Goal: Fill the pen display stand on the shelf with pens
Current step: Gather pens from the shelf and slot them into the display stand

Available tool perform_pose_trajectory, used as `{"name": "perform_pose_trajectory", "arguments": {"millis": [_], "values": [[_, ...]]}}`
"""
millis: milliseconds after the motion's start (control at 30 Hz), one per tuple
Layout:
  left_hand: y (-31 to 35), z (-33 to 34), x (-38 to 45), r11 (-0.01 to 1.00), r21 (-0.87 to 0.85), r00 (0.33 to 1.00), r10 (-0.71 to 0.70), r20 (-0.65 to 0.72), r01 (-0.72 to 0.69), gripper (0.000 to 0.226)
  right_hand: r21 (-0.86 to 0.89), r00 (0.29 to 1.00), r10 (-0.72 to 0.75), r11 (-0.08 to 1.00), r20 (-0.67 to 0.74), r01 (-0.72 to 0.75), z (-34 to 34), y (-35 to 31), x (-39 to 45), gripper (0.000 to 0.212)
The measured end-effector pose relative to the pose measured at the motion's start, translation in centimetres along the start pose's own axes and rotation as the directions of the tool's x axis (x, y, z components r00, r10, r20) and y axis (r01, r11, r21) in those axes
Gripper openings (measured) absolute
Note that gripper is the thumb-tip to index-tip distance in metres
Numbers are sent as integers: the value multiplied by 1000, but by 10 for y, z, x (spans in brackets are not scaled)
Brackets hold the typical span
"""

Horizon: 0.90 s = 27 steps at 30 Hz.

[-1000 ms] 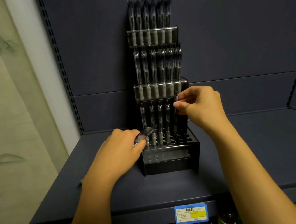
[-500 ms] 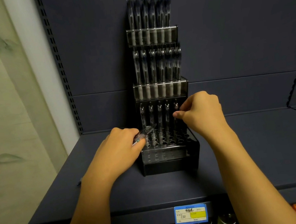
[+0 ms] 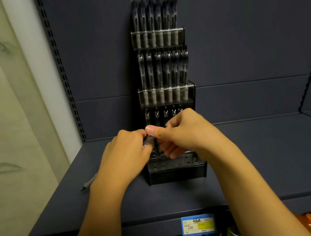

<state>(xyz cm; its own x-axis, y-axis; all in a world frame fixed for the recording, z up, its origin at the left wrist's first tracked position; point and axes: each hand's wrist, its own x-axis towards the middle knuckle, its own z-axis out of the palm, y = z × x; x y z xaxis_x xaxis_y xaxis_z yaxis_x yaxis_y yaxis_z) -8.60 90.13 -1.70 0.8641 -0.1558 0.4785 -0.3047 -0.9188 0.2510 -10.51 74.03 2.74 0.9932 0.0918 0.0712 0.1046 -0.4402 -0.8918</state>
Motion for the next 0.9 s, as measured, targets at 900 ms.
{"name": "perform_pose_trajectory", "arguments": {"millis": [900], "values": [[-13,5,-1,980,-196,999,20,-39,-27,43,489,931,-96,830,-352,270,-53,4,14,14]]}}
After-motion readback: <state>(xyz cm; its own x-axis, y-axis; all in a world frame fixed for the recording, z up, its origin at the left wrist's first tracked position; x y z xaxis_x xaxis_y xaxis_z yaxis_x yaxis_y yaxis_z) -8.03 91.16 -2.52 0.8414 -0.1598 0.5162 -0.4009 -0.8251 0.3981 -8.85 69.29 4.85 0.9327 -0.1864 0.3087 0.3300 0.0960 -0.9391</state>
